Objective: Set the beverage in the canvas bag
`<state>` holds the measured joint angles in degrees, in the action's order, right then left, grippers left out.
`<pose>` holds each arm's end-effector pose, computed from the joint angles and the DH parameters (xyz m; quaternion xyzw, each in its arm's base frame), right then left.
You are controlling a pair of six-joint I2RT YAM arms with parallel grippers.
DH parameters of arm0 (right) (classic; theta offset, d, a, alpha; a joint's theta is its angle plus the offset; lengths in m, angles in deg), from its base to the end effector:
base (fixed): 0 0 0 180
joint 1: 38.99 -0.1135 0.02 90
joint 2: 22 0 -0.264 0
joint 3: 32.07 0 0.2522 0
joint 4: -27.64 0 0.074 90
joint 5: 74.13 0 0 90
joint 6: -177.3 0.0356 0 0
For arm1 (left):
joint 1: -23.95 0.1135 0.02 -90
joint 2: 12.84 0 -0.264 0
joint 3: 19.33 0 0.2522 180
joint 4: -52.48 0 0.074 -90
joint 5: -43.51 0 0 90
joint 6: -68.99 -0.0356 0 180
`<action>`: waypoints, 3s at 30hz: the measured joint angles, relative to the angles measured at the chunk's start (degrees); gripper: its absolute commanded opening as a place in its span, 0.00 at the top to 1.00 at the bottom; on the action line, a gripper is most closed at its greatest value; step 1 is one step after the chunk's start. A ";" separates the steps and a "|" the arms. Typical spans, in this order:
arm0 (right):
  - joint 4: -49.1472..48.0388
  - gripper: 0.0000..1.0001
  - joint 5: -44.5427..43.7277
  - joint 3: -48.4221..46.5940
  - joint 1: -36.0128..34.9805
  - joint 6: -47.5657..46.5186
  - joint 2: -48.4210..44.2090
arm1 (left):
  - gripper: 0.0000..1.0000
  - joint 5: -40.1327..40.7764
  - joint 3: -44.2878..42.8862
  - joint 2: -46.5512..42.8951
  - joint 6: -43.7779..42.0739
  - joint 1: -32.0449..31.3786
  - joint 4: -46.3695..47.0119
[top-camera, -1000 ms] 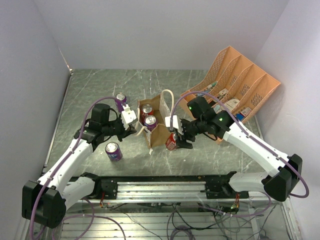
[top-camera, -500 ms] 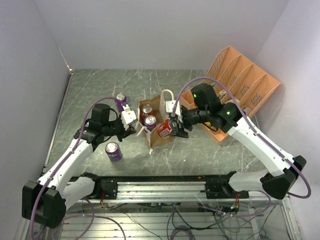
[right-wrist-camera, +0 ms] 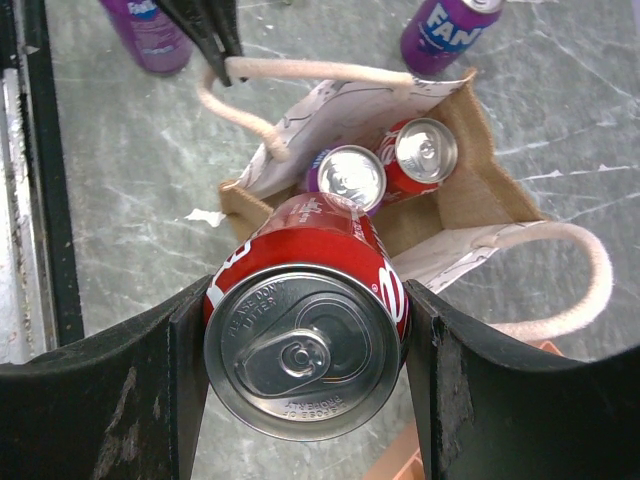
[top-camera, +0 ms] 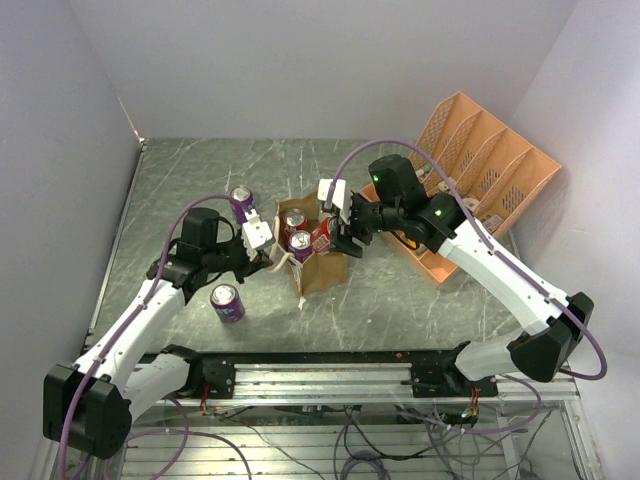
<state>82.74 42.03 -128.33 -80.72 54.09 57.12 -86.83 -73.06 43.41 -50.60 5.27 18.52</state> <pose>0.2095 0.2079 0.3819 -0.6113 0.6343 0.2346 0.4110 0.1883 -0.0880 0.2618 0.4844 0.7014 -0.2663 0.4500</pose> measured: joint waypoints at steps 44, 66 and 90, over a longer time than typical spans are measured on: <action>1.40 0.79 -17.97 -17.59 0.96 4.83 30.69 | 0.93 -1.31 0.07 0.26 -0.22 0.00 -1.01; -3.48 0.72 -13.97 -14.69 3.21 9.22 33.57 | 0.93 -1.36 0.07 0.22 -0.66 0.00 -1.14; -6.62 0.34 -14.53 -12.48 3.30 10.14 37.24 | 0.93 -1.44 0.72 0.17 -1.75 0.00 -1.53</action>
<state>76.12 27.49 -140.81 -77.42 64.23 94.36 -88.27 -72.34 43.58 -52.35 5.27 16.99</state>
